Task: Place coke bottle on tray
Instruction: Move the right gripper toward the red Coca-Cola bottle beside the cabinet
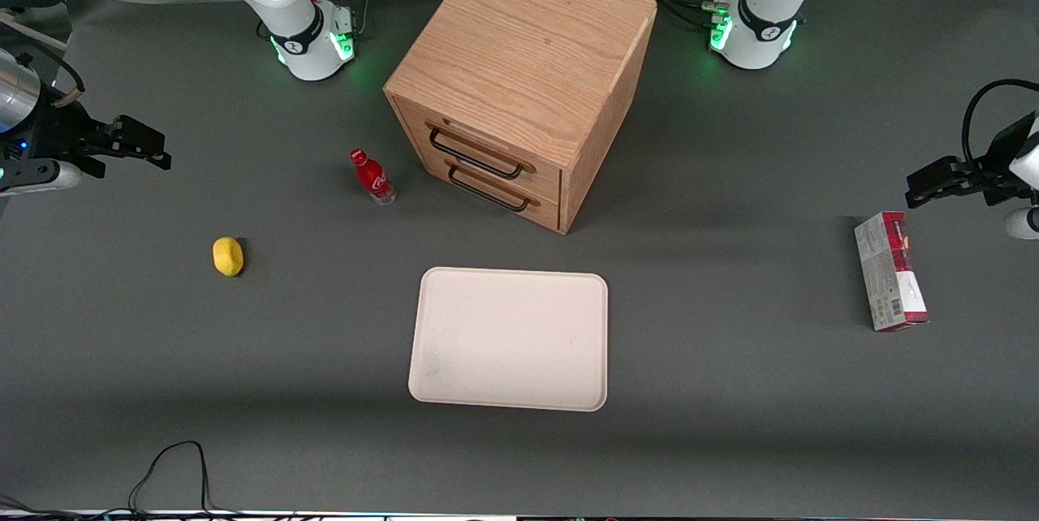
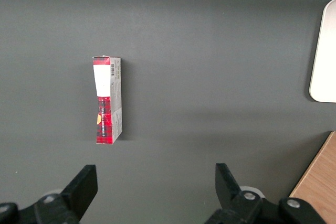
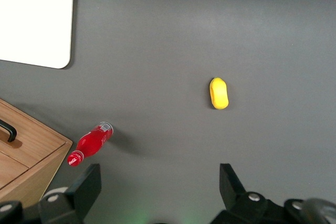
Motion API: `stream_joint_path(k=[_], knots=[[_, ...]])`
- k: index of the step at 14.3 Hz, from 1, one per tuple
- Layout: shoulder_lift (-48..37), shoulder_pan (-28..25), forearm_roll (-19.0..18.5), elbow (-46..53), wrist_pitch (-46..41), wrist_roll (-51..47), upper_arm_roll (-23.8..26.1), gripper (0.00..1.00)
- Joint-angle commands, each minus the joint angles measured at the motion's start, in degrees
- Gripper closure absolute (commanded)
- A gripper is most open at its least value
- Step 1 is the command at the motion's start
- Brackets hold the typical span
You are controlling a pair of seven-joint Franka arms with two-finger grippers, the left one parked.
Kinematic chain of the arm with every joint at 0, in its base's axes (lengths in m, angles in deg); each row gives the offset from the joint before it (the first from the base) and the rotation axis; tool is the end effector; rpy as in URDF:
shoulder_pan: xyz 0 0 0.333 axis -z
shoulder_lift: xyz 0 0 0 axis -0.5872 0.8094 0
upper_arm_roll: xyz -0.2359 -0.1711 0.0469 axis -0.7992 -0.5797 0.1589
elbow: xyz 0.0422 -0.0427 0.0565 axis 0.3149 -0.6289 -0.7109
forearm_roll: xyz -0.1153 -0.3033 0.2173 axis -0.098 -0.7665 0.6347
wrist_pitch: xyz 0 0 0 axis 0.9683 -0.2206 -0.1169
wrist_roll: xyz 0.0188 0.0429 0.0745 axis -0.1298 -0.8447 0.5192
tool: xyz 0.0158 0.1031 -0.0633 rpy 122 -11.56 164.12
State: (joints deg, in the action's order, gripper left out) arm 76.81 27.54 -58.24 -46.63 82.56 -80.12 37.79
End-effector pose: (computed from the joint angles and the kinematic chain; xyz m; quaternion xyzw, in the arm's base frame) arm 0.5291 -0.0008 0.5617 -0.9988 -0.0381 0.0285 0.0058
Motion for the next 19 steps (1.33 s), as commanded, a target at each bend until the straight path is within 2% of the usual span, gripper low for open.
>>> stream_joint_path(k=[1,12,14,19], knots=[[0.35,-0.37,-0.41,2.34,-2.6,0.04,-0.17,0.0],[1.23,-1.95,-0.15,4.36,-5.42,-0.31,1.14,0.0],[1.32,-3.26,-0.15,4.45,-6.12,-5.9,4.21,0.0],[1.05,-3.71,0.81,4.36,-7.53,-22.44,15.54,0.0]])
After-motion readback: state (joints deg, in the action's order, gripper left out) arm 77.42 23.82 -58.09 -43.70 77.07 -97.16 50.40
